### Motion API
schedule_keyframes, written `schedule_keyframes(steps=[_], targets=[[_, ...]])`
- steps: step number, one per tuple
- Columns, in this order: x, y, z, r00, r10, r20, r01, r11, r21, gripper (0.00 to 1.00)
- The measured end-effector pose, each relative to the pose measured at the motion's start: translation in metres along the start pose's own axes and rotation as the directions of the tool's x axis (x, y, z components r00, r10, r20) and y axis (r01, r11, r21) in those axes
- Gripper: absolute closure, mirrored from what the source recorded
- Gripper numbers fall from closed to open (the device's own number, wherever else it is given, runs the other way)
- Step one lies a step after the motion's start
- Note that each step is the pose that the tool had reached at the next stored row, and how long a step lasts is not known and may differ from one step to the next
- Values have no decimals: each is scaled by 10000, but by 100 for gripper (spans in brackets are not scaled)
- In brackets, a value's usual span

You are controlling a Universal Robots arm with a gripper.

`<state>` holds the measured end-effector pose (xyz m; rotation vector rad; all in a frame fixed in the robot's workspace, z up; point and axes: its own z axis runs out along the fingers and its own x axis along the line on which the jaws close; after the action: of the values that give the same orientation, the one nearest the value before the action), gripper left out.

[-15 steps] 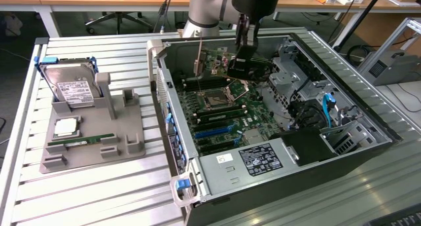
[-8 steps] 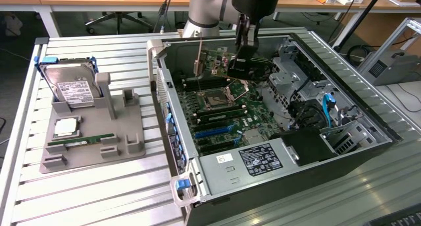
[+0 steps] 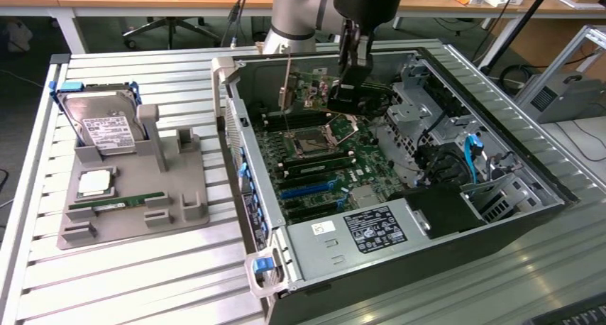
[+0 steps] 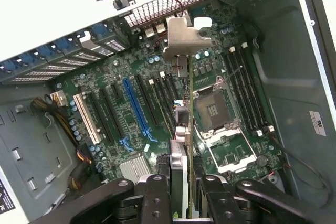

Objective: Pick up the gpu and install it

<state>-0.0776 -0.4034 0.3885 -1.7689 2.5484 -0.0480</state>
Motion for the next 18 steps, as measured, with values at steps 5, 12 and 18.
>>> schedule_keyframes(steps=[5, 12, 18], targets=[[0, 0, 0, 9999, -111, 5, 111, 9999, -2, 73], [0, 0, 1, 9996, -293, 13, 293, 9996, -4, 73], [1, 0, 1, 9991, -433, 20, 433, 9991, -6, 73]])
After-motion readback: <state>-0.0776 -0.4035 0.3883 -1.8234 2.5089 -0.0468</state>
